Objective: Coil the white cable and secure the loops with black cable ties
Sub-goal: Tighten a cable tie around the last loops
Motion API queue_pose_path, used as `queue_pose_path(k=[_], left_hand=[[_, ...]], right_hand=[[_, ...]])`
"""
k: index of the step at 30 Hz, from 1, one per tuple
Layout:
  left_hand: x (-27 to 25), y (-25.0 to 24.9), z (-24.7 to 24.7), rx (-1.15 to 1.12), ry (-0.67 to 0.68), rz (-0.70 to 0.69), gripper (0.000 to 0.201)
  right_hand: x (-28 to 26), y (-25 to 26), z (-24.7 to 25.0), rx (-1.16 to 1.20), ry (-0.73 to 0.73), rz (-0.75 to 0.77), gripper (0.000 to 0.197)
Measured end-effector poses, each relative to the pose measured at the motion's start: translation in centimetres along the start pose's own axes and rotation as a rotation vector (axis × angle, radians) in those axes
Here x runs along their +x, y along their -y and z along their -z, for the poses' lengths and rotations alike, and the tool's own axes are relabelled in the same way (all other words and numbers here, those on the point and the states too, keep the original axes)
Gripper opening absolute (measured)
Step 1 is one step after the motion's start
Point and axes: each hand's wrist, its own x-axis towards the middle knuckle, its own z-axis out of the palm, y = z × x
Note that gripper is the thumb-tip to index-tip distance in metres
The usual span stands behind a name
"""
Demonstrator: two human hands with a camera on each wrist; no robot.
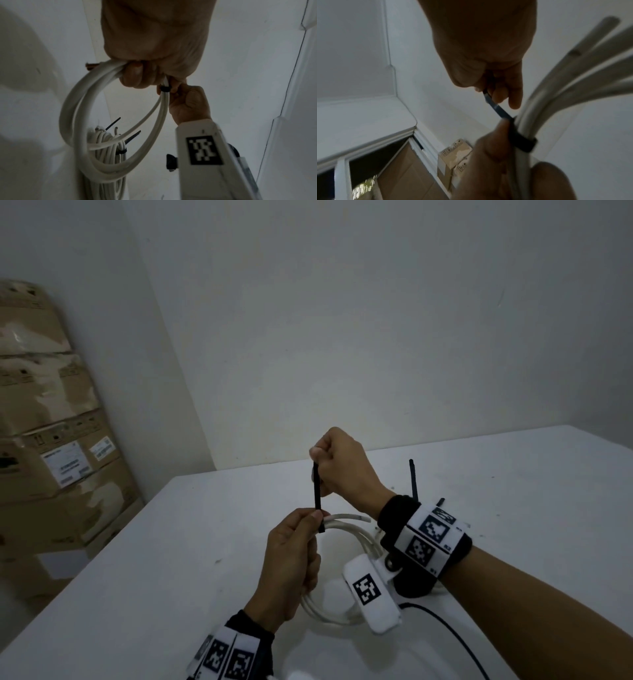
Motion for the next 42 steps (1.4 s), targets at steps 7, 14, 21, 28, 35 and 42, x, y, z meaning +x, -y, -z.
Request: queue_pose_path(k=[7,14,21,28,35,42], left_hand=[[1.5,-1.8,2.6,0.257,0.253,0.154,0.025],[1.7,-3.8,2.7,0.25,0.33,0.171,0.025],[1.0,-3.8,1.6,0.149,0.301,0.086,0.039],[0.4,-4.1,0.4,0.209,0.239,0.103,0.032],[0.4,-3.9,-0.7,0.257,0.211,0.133,0.032],[2.6,-6.0,0.1,0.096,0.128,0.182,0.029]], right_hand=[[-0.1,-1.1,0.7,-0.026,0.21,-0.053,0.012],[0.0,-0.2,0.6,0.056,0.255,-0.027,0.012],[0.8,-0.1,0.9,0.182,0.116,-0.068,0.019],[1.0,-0.6,0.2,0.231,0.042,-0.23,0.034],[1.0,-1.5,0.8,0.177,0.016,-0.235,0.036],[0.0,-0.6,3.4,-0.028,0.047,0.063,0.023]])
